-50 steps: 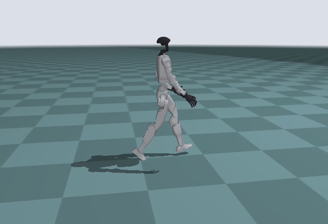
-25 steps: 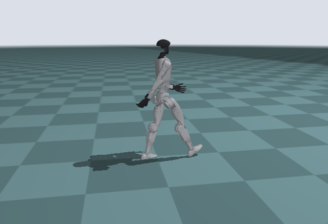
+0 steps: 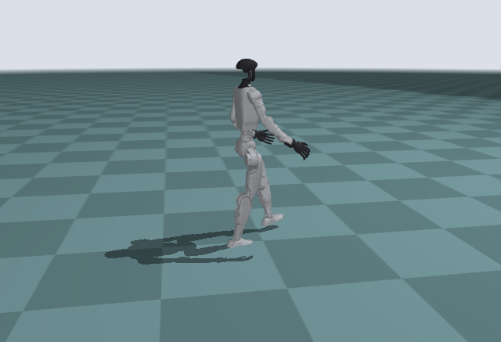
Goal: Walk run
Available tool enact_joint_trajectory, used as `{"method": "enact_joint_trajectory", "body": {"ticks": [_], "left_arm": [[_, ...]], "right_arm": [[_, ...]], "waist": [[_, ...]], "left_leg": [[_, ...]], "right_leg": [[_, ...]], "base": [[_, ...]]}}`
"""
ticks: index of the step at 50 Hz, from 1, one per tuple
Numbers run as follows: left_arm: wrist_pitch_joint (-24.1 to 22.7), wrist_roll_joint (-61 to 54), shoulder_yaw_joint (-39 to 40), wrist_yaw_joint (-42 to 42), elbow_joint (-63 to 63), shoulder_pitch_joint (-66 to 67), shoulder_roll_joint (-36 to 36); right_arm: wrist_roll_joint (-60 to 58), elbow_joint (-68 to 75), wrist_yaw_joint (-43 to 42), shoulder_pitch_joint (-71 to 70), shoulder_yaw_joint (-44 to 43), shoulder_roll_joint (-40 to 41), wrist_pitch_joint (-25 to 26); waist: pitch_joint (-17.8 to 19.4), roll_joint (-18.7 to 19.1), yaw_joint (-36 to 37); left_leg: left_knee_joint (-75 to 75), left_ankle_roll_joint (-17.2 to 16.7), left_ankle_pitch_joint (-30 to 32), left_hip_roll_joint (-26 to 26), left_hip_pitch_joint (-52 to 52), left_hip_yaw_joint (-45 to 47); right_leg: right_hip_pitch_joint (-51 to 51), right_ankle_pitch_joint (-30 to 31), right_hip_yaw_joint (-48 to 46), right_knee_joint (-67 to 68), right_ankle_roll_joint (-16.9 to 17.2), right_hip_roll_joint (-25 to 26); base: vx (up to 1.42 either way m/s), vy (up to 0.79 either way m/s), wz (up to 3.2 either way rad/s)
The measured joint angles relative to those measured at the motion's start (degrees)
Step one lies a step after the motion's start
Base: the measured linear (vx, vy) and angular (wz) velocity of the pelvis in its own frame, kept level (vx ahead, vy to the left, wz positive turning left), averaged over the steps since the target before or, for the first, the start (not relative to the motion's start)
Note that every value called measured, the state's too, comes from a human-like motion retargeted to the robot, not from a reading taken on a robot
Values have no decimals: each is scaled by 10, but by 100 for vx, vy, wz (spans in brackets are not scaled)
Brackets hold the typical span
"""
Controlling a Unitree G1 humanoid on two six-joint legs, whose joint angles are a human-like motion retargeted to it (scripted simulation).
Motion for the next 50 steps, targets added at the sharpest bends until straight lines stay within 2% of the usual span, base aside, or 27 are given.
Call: {"method": "enact_joint_trajectory", "body": {"ticks": [3, 5, 8, 10, 11, 12, 13, 14, 15, 17, 20, 23, 28, 30, 32, 33, 35, 37, 38, 40, 42, 43, 45, 47, 50], "left_arm": [[0, -1, 1, 11, -1, -3, -3], [2, -5, 3, 13, 6, -5, -6], [9, 0, 7, 14, 20, -8, -12], [7, 9, 7, 15, 26, -6, -15], [6, 10, 8, 15, 26, -7, -15], [6, 8, 8, 15, 27, -9, -14], [6, 3, 5, 14, 27, -12, -13], [7, -3, 1, 14, 29, -19, -9], [9, -9, -3, 14, 31, -26, -4], [14, -17, -6, 15, 41, -55, 8], [13, -22, -15, 25, 45, -90, 15], [5, -26, -27, 38, 24, -106, 19], [2, -37, -25, 24, -12, -123, 28], [1, -50, -22, 18, -17, -128, 34], [0, -63, -16, 11, -11, -131, 36], [-1, -66, -15, 11, -7, -127, 34], [0, -71, -14, 12, 5, -119, 26], [1, -74, -24, 18, 19, -102, 15], [0, -75, -30, 19, 26, -93, 9], [-2, -72, -33, 12, 41, -81, -3], [-2, -63, -33, -3, 55, -72, -2], [-2, -58, -34, -9, 59, -67, 2], [-5, -50, -31, -17, 60, -53, 1], [-5, -46, -19, -21, 62, -43, 2], [-7, -42, -10, -15, 55, -25, -3]], "right_arm": [[-20, -13, -25, -7, -4, -9, -18], [-25, -2, -43, 2, -4, -8, -20], [-23, 36, -41, 44, -4, 4, -9], [-36, 69, -25, 89, -16, 22, 3], [-36, 90, -22, 113, -11, 33, 12], [-34, 114, -21, 135, -4, 44, 22], [-28, 144, -24, 154, 6, 53, 33], [-25, 174, -27, 173, 11, 63, 44], [-23, 206, -29, 191, 13, 74, 54], [-30, 257, -13, 227, 14, 93, 70], [-54, 294, 34, 296, 25, 119, 80], [-111, 294, 75, 376, 38, 145, 81], [-190, 294, 100, 480, 44, 172, 113], [-198, 294, 106, 502, 35, 176, 129], [-184, 294, 117, 507, 24, 175, 142], [-170, 294, 120, 508, 19, 174, 145], [-130, 294, 121, 494, 10, 168, 150], [-94, 294, 106, 467, -8, 159, 149], [-79, 294, 93, 452, -20, 154, 143], [-49, 294, 73, 408, -31, 134, 117], [-27, 294, 72, 351, -31, 112, 87], [-19, 294, 75, 318, -28, 102, 80], [-19, 268, 78, 258, -29, 88, 85], [-39, 211, 75, 200, -39, 80, 95], [-51, 122, 42, 125, -29, 59, 68]], "waist": [[-6, -10, 7], [-10, -13, 9], [-24, -18, 33], [-32, -12, 47], [-32, -11, 34], [-29, -14, 20], [-18, -22, 8], [-12, -18, 2], [-8, -7, 0], [-4, 30, -7], [11, 53, -33], [21, 75, -90], [35, 55, -133], [38, 52, -146], [29, 56, -137], [26, 59, -138], [16, 66, -145], [1, 82, -160], [-2, 87, -175], [-21, 78, -176], [-20, 74, -164], [-7, 88, -153], [-11, 64, -153], [-18, 40, -143], [-11, 23, -105]], "left_leg": [[-150, 10, -45, -40, -11, -39], [-165, -15, -63, -41, -4, -31], [-90, -23, -43, -8, 10, 48], [-67, -31, 3, -24, 22, -26], [-36, -18, -3, -37, 17, -71], [-9, -7, -16, -54, 19, -103], [11, 1, -40, -79, 36, -110], [15, 3, -55, -68, 61, -86], [10, 2, -64, -39, 91, -45], [-14, -7, -79, -10, 135, -51], [-51, -21, -91, -21, 196, -72], [-103, -29, -96, -30, 261, -68], [-144, -46, -137, -82, 367, -55], [-149, -63, -153, -90, 402, -60], [-149, -89, -156, -87, 424, -44], [-143, -102, -149, -85, 436, -44], [-124, -137, -111, -83, 449, -52], [-89, -192, -19, -61, 450, -67], [-62, -220, 49, -53, 451, -87], [8, -253, 206, -95, 421, -114], [187, -253, 275, -91, 351, -92], [309, -253, 275, -53, 313, -93], [364, -253, 275, -67, 271, -134], [381, -202, 208, -40, 227, -90], [370, -145, 127, -48, 138, -87]], "right_leg": [[32, 2, -14, 7, -2, -7], [56, 32, -23, 18, 13, -8], [80, 150, -28, 57, 56, -19], [85, 280, -30, 105, 88, -20], [74, 330, -13, 152, 109, -7], [55, 365, -9, 218, 123, -4], [21, 371, -35, 325, 126, -17], [-4, 372, -54, 386, 124, -18], [-25, 372, -70, 423, 121, -13], [-75, 327, -66, 425, 107, 50], [-154, 254, -41, 419, 134, 91], [-227, 172, -66, 342, 150, 55], [-289, 141, -117, 108, 154, -58], [-309, 118, -112, 15, 156, -71], [-321, 101, -96, -73, 170, -57], [-326, 85, -129, -75, 185, -59], [-322, 78, -136, -50, 153, -52], [-320, 74, -201, 4, 110, -61], [-316, 106, -182, 17, 104, -60], [-309, 122, -98, 51, 83, -74], [-307, 90, -57, 109, 51, -64], [-291, 69, -90, 133, 34, -41], [-241, 53, -92, 115, 7, -38], [-193, 48, -73, 82, -11, -26], [-132, 48, -28, 46, -14, -11]], "base": [[116, -2, -12], [133, 7, -16], [149, 17, -61], [133, 16, -45], [132, 12, 33], [136, 10, 77], [126, 7, 55], [119, 4, 24], [112, 0, 1], [103, -4, 8], [88, 1, 68], [113, -2, 109], [109, -16, 29], [94, -21, 3], [105, -27, -42], [117, -31, -15], [123, -32, 25], [142, -36, 86], [144, -32, 104], [121, -10, 47], [126, -23, -45], [106, -44, -74], [99, -69, -49], [103, -58, -65], [106, -26, -130]]}}
